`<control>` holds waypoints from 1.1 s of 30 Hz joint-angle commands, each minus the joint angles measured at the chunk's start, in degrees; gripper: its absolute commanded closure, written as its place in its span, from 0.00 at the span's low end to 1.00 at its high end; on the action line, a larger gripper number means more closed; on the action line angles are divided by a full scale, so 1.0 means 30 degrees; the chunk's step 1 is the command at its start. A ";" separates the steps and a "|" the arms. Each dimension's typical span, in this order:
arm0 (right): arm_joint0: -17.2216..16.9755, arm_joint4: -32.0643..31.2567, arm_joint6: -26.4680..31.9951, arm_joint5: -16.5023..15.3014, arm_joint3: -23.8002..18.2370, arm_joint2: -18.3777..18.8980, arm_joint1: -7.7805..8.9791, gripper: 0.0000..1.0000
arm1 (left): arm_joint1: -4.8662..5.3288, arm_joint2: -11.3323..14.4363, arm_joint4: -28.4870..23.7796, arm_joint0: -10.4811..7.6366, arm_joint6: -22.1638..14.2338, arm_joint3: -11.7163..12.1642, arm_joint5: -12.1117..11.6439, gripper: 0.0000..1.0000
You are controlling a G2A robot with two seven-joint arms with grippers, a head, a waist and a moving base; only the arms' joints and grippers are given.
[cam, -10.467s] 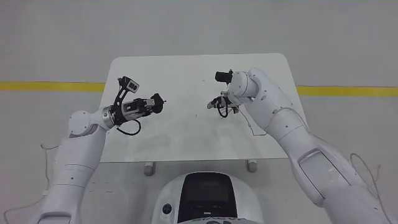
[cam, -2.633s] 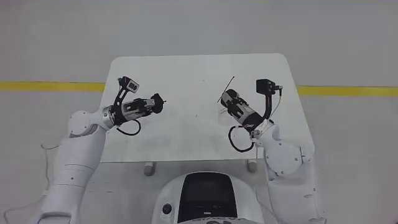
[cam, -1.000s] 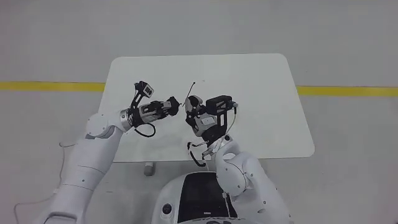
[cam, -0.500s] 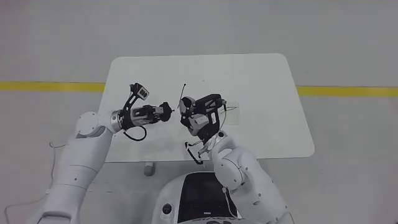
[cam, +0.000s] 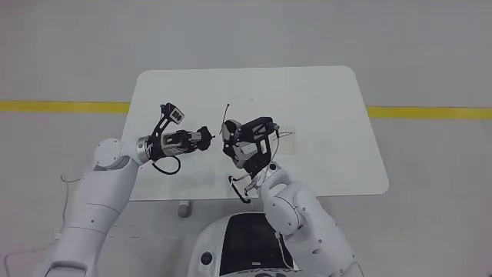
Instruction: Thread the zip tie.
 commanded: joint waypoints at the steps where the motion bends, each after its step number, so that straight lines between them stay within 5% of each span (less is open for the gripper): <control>1: -0.0017 -0.0083 -0.0021 0.0033 -0.0037 -0.0114 0.0040 1.00 | 0.0000 0.0000 0.0000 0.0000 0.0000 0.0000 0.0001 1.00; 33: 0.0408 0.0294 -0.0630 0.0865 0.0262 -0.1048 0.0472 1.00 | 0.0000 0.0000 0.0000 0.0000 0.0000 0.0000 0.0001 1.00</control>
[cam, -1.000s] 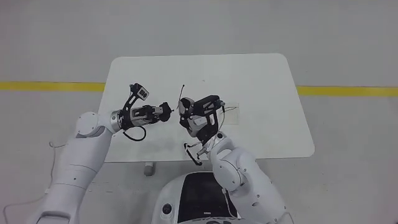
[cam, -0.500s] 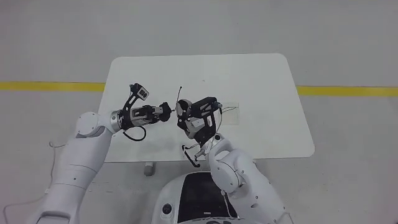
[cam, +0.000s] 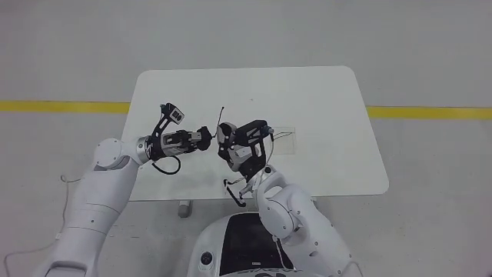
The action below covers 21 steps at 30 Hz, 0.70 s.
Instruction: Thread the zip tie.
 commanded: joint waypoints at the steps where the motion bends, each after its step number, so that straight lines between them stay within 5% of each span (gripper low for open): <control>1: 0.0043 0.0034 -0.0012 0.0057 0.0042 -0.0035 0.0024 1.00 | 0.0000 0.0000 0.0000 0.0000 0.0000 0.0000 0.0000 1.00; 21: 0.0451 0.0170 -0.0146 0.0462 0.0233 -0.0327 0.0233 1.00 | 0.0000 0.0000 0.0000 0.0000 0.0000 0.0000 0.0000 1.00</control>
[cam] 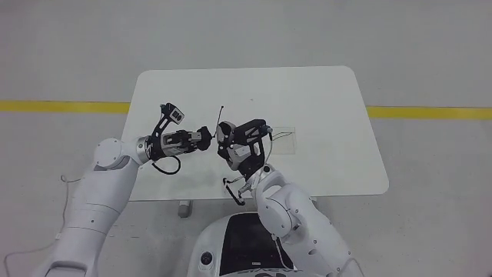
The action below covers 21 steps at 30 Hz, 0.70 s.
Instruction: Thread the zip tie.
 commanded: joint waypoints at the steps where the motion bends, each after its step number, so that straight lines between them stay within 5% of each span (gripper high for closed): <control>1: 0.0022 0.0027 0.0032 0.0046 -0.0016 -0.0028 0.0020 1.00 | 0.0000 0.0000 0.0000 0.0000 0.0000 0.0000 0.0000 1.00; 21: 0.0039 -0.0004 0.0297 0.0326 -0.0162 -0.0157 0.0264 1.00 | 0.0000 0.0000 0.0000 0.0000 0.0000 0.0000 0.0000 1.00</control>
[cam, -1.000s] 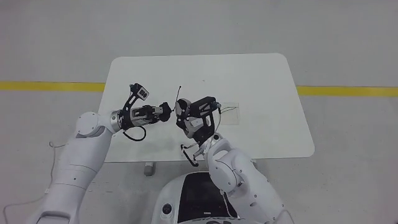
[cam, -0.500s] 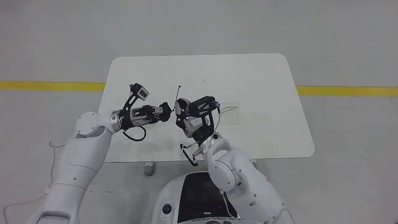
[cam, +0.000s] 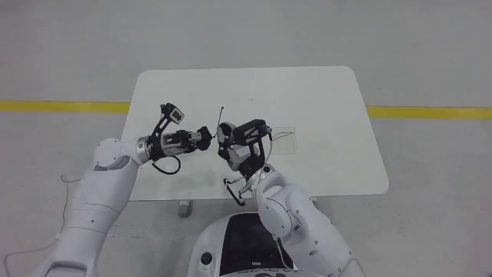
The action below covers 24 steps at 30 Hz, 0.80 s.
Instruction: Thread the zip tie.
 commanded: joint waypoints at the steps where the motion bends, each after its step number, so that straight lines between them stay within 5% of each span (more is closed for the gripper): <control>1: -0.0014 0.0037 -0.0005 -0.0003 -0.0015 -0.0008 0.0024 1.00 | 0.0000 0.0000 0.0000 0.0000 0.0000 0.0000 0.0000 1.00; 24: -0.0065 0.0440 -0.0016 0.0052 -0.0267 -0.0156 0.0273 1.00 | 0.0000 0.0000 0.0000 0.0000 0.0000 0.0000 0.0000 1.00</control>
